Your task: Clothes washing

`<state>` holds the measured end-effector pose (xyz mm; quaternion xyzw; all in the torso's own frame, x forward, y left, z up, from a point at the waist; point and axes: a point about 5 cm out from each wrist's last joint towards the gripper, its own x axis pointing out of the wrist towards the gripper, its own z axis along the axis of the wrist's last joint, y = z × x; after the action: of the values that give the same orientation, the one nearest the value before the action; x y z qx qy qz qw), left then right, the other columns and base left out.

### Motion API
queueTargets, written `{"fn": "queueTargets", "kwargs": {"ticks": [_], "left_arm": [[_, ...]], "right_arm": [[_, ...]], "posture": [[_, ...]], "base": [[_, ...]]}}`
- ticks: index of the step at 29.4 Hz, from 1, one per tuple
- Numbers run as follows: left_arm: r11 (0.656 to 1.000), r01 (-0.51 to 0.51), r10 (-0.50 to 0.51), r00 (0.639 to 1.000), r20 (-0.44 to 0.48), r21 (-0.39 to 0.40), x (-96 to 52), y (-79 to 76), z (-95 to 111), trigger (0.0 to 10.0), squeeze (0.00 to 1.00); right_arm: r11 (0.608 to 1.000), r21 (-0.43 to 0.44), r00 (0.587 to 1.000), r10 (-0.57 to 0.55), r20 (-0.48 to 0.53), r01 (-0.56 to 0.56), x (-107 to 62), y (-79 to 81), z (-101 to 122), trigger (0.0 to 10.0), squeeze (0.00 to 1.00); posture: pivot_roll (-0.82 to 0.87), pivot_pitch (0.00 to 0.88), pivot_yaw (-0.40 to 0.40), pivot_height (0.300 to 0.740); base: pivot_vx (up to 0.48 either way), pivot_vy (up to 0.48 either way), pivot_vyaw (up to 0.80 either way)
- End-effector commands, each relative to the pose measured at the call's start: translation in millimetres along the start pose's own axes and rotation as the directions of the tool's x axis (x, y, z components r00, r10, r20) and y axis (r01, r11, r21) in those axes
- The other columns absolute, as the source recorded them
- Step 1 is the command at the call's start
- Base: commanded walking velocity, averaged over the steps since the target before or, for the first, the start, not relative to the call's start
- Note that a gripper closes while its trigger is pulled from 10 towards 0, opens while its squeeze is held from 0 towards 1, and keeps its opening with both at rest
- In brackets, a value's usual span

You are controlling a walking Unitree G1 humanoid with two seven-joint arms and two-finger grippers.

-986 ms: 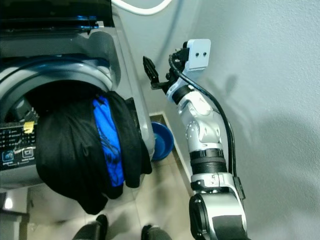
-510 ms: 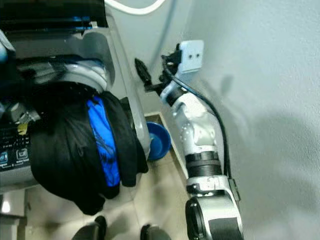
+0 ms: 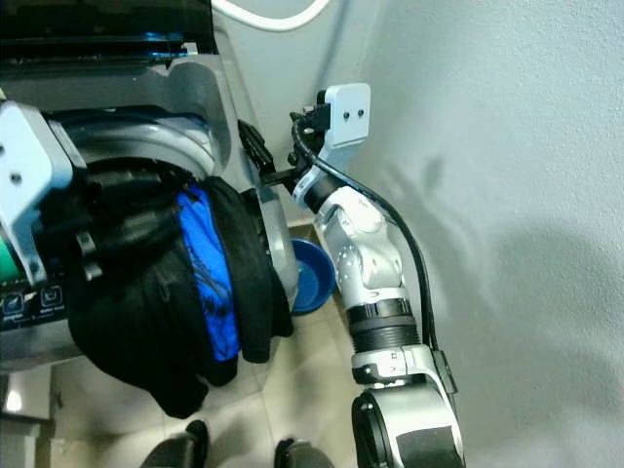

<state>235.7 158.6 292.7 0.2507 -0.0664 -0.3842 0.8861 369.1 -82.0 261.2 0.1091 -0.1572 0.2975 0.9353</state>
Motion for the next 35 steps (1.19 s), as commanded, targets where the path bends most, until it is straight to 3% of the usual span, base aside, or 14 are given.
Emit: {"fn": "queueTargets", "kwargs": {"ticks": [1, 5, 6, 12, 17, 18, 20, 21, 22, 23, 24, 35], "left_arm": [[0.999, 0.034, -0.035, 0.999, -0.010, -0.010, 1.0, -9.0, -1.2, 10.0, 1.00], [0.999, 0.022, -0.023, 0.999, -0.039, -0.023, 4.7, -13.1, -5.5, 10.0, 1.00], [0.999, 0.010, -0.013, 0.997, -0.073, -0.045, 5.7, -13.0, -11.8, 10.0, 0.00], [0.994, -0.043, 0.022, 0.980, -0.200, -0.103, 6.4, -9.7, -30.5, 10.0, 0.00], [0.990, -0.074, 0.044, 0.971, -0.235, -0.121, 5.2, -7.8, -35.5, 10.0, 0.00], [0.985, -0.090, 0.051, 0.968, -0.245, -0.149, 4.9, -7.0, -38.5, 9.5, 0.00], [0.977, -0.108, 0.059, 0.965, -0.257, -0.182, 4.8, -6.6, -41.8, 9.5, 0.00], [0.973, -0.115, 0.059, 0.964, -0.260, -0.203, 4.5, -6.2, -44.0, 8.1, 0.00], [0.970, -0.118, 0.059, 0.963, -0.262, -0.214, 4.3, -6.0, -45.0, 8.1, 0.00], [0.968, -0.119, 0.058, 0.963, -0.264, -0.220, 4.0, -5.9, -46.0, 3.6, 0.00], [0.968, -0.119, 0.057, 0.962, -0.266, -0.223, 3.7, -5.8, -46.7, 0.0, 0.00], [0.969, -0.115, 0.058, 0.965, -0.255, -0.218, 4.6, -6.1, -43.6, 0.0, 0.00]], "right_arm": [[1.000, 0.023, 1.000, -0.007, -0.003, 0.007, -3.3, -1.1, -4.9, 10.0, 0.00], [1.000, 0.025, 1.000, -0.005, -0.003, 0.005, -2.8, 0.2, -5.1, 10.0, 0.00], [1.000, 0.025, 1.000, -0.006, -0.002, 0.006, -2.7, 0.5, -5.1, 10.0, 0.00], [1.000, 0.022, 1.000, -0.010, -0.004, 0.010, -4.5, -0.9, -5.0, 10.0, 0.00], [1.000, 0.019, 1.000, -0.014, -0.006, 0.014, -5.3, -2.2, -5.3, 10.0, 0.00], [1.000, 0.019, 1.000, -0.013, -0.006, 0.013, -5.1, -2.2, -5.4, 10.0, 0.00], [1.000, 0.018, 1.000, -0.012, -0.006, 0.012, -4.9, -2.2, -5.5, 10.0, 0.00], [1.000, 0.018, 1.000, -0.010, -0.005, 0.011, -4.3, -2.0, -5.3, 10.0, 0.00], [1.000, 0.019, 1.000, -0.010, -0.005, 0.010, -3.9, -1.7, -5.1, 10.0, 0.00], [1.000, 0.018, 1.000, -0.009, -0.004, 0.009, -3.5, -1.6, -4.9, 10.0, 0.00], [1.000, 0.019, 1.000, -0.008, -0.004, 0.008, -3.3, -1.4, -4.7, 10.0, 0.00], [1.000, 0.016, 1.000, -0.007, -0.002, 0.007, -4.0, -1.5, -4.4, 10.0, 0.00]], "posture": [[0.16, 0.145, -0.030, 0.740], [0.16, 0.146, -0.029, 0.740], [0.16, 0.145, -0.028, 0.740], [0.15, 0.142, -0.023, 0.740], [0.15, 0.142, -0.024, 0.740], [0.15, 0.139, -0.026, 0.740], [0.15, 0.139, -0.027, 0.740], [0.15, 0.137, -0.028, 0.740], [0.15, 0.137, -0.028, 0.740], [0.15, 0.135, -0.028, 0.740], [0.15, 0.134, -0.028, 0.740], [0.15, 0.128, -0.026, 0.740]], "base": [[0.000, 0.000, 0.00], [0.000, 0.000, 0.00], [0.000, 0.000, 0.00], [0.000, 0.000, 0.00], [0.000, 0.000, 0.00], [0.000, 0.000, 0.00], [0.000, 0.000, 0.00], [0.000, 0.000, 0.00], [0.000, 0.000, 0.00], [0.000, 0.000, 0.00], [0.000, 0.000, 0.00], [0.000, 0.000, 0.00]]}}
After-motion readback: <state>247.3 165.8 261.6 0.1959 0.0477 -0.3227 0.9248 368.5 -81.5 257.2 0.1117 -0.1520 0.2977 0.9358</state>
